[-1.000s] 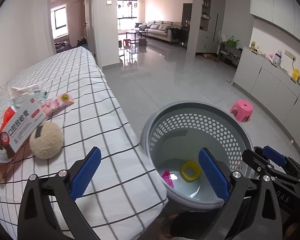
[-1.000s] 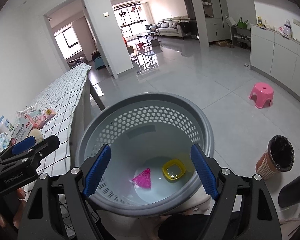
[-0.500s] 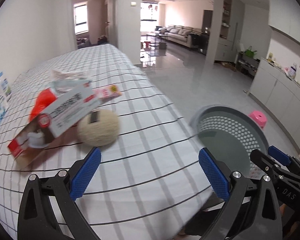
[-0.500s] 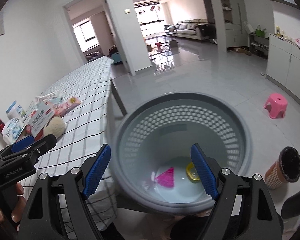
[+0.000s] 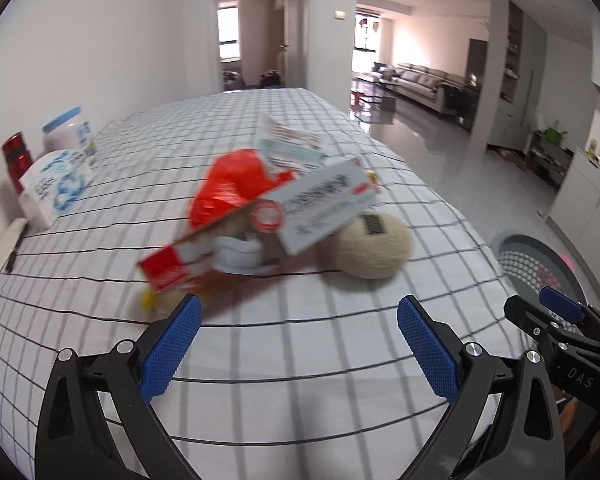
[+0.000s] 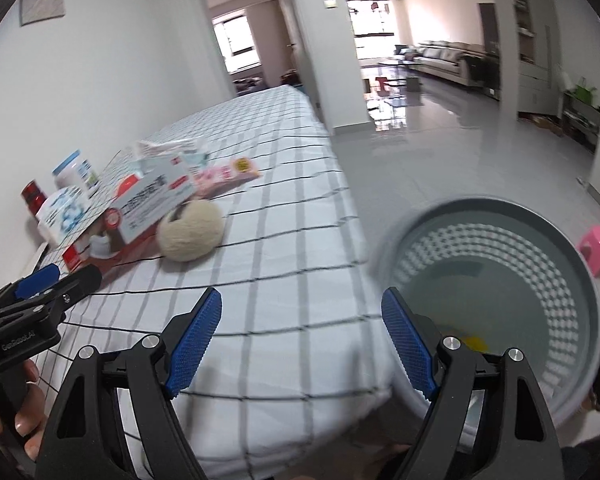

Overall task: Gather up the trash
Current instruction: 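Move both grippers back from the basket toward the table, then close the right gripper on the beige round sponge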

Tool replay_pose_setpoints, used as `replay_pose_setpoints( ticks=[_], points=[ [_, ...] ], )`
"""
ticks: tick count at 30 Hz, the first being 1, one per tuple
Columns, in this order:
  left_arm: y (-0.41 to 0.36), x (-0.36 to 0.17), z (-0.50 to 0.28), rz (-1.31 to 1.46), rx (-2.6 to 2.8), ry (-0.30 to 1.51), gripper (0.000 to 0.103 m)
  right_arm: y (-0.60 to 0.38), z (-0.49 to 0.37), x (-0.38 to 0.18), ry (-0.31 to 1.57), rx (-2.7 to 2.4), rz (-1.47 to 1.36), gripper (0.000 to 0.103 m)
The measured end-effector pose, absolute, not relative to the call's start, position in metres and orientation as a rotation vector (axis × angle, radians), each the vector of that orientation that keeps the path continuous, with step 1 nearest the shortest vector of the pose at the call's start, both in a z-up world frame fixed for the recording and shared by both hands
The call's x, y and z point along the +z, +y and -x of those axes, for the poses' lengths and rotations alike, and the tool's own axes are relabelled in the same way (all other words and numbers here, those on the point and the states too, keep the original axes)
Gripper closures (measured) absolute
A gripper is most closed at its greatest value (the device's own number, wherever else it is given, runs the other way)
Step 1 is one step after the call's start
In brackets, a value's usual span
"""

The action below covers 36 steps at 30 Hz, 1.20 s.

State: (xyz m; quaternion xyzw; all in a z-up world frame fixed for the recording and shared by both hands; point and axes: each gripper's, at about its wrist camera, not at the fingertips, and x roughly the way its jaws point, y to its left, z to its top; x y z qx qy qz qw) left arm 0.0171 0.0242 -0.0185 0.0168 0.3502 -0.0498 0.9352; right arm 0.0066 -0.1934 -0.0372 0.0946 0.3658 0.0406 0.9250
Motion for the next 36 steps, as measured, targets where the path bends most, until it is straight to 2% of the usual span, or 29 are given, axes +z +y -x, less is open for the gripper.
replay_pose_setpoints(
  ticks=[16, 36],
  points=[
    [0.083, -0.025, -0.041, 0.022, -0.030, 0.730, 0.007, -0.121, -0.079, -0.039, 0.806, 0.199, -0.091, 0.023],
    [0.093, -0.031, -0.051, 0.061, -0.057, 0.738, 0.007, -0.082, -0.135, -0.057, 0.917, 0.178, 0.000, 0.023]
  ],
)
